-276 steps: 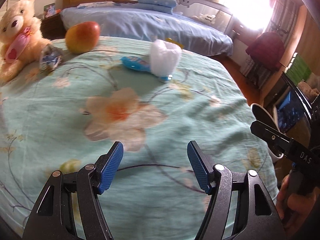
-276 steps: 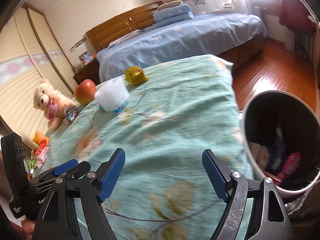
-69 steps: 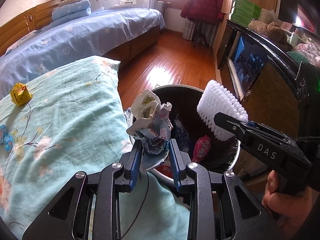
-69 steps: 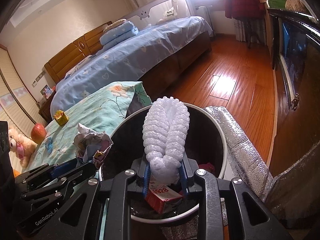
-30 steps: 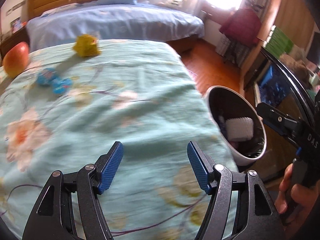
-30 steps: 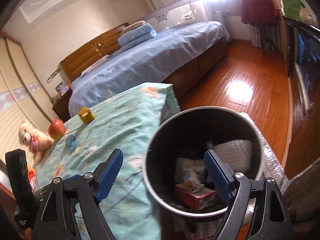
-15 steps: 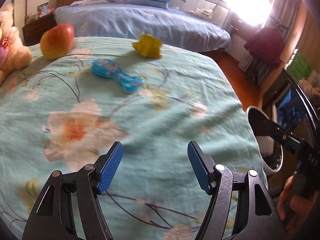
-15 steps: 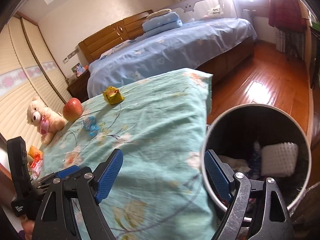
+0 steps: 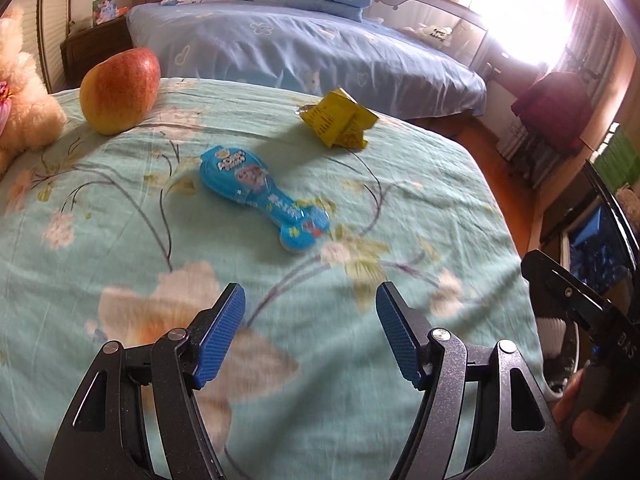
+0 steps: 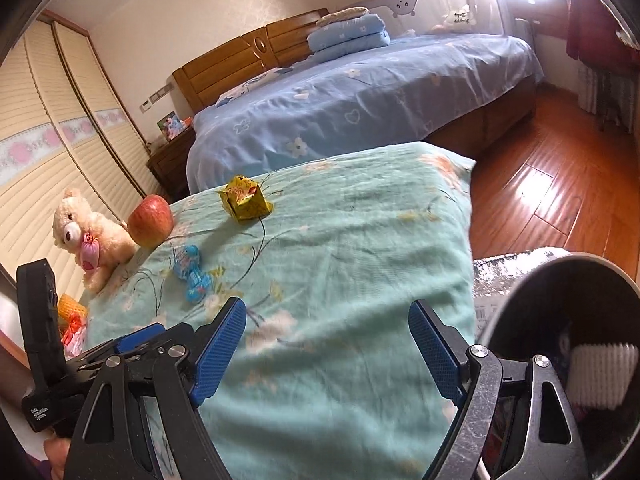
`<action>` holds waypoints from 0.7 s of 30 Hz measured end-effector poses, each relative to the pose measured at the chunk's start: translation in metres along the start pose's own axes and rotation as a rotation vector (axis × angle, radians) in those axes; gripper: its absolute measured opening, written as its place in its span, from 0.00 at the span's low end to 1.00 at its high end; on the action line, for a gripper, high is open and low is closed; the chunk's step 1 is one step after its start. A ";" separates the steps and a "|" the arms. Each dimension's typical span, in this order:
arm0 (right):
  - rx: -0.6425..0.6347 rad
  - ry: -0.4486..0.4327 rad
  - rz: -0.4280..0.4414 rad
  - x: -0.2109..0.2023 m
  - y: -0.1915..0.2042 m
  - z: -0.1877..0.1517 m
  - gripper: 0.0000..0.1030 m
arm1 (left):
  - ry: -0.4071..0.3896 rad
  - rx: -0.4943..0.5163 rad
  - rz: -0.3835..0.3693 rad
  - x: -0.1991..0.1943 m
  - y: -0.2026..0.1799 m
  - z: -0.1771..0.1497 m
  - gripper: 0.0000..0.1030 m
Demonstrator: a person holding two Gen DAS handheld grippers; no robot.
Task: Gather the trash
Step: 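Grasp the blue milk bottle with the left tool while the right tool grasps the yellow snack bag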
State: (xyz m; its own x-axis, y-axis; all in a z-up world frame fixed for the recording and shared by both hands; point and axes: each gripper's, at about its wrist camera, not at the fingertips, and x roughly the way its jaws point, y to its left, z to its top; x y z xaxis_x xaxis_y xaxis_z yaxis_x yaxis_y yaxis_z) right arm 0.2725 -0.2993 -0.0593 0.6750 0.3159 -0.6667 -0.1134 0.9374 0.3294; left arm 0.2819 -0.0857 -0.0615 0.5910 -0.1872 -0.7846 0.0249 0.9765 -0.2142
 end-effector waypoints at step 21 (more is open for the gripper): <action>-0.018 0.060 0.038 0.063 0.024 0.028 0.82 | -0.022 0.037 0.204 0.027 0.047 0.035 0.67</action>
State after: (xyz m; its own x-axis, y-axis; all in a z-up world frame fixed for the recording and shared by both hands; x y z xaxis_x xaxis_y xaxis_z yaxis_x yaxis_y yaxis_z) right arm 0.3330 -0.2611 -0.0750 0.6250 0.3589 -0.6932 -0.1511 0.9268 0.3437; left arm 0.3272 -0.0412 -0.0719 0.6044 0.0171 -0.7965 -0.0676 0.9973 -0.0299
